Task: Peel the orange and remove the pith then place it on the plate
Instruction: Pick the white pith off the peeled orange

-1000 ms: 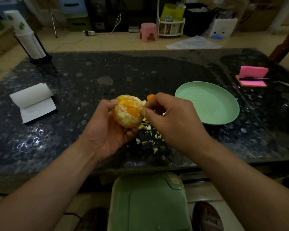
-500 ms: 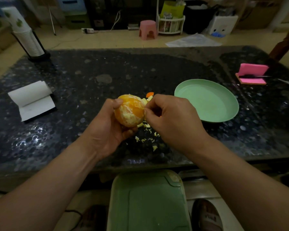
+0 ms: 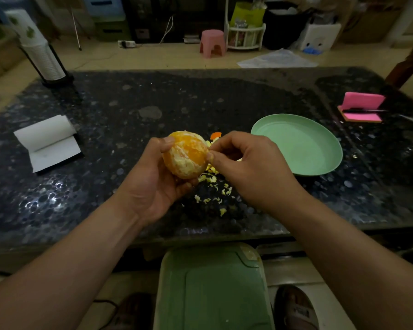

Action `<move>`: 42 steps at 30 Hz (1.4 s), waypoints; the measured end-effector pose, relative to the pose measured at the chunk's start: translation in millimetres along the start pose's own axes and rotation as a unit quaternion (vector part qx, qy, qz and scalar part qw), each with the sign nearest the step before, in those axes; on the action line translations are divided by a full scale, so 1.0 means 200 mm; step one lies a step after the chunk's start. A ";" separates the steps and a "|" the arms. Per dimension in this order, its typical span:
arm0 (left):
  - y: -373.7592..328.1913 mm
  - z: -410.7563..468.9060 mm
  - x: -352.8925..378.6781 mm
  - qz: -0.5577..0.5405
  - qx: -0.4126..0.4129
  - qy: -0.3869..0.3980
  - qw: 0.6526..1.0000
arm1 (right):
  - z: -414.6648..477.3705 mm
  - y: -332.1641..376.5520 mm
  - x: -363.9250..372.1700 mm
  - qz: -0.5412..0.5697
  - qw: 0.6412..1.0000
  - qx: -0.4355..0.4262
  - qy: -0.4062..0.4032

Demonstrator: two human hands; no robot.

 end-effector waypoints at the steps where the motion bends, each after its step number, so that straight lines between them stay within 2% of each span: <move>1: 0.00 0.00 0.00 0.002 0.002 -0.001 1.000 | 0.00 0.00 0.00 0.001 1.000 0.002 -0.002; 5: 0.00 0.00 0.00 0.022 0.016 -0.008 1.000 | 0.00 -0.01 0.01 -0.016 1.000 -0.003 -0.008; 10: 0.00 -0.01 0.01 0.043 0.029 -0.033 0.998 | -0.02 0.02 0.02 -0.124 0.989 -0.078 -0.031; 15: 0.00 -0.01 0.02 0.039 0.025 -0.018 0.999 | -0.03 0.04 0.02 -0.166 0.979 -0.098 -0.069; 22: -0.01 0.00 0.00 0.020 0.019 -0.006 1.000 | -0.01 0.00 0.01 -0.055 0.997 -0.058 -0.022; 32: -0.03 0.00 -0.01 0.032 0.037 -0.026 0.998 | -0.01 0.01 0.02 -0.094 0.994 -0.058 -0.021; 42: -0.01 0.00 0.01 0.029 0.049 -0.034 0.998 | 0.01 -0.01 0.04 0.020 0.997 0.050 -0.052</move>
Point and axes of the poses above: each hand's wrist, its own z-axis towards the middle knuckle, its own x-axis out of the palm, y = z × x, the point moved 4 cm from there along z, towards the middle knuckle, and after that the axes turned 1 degree about -x, right-handed, at the moved point
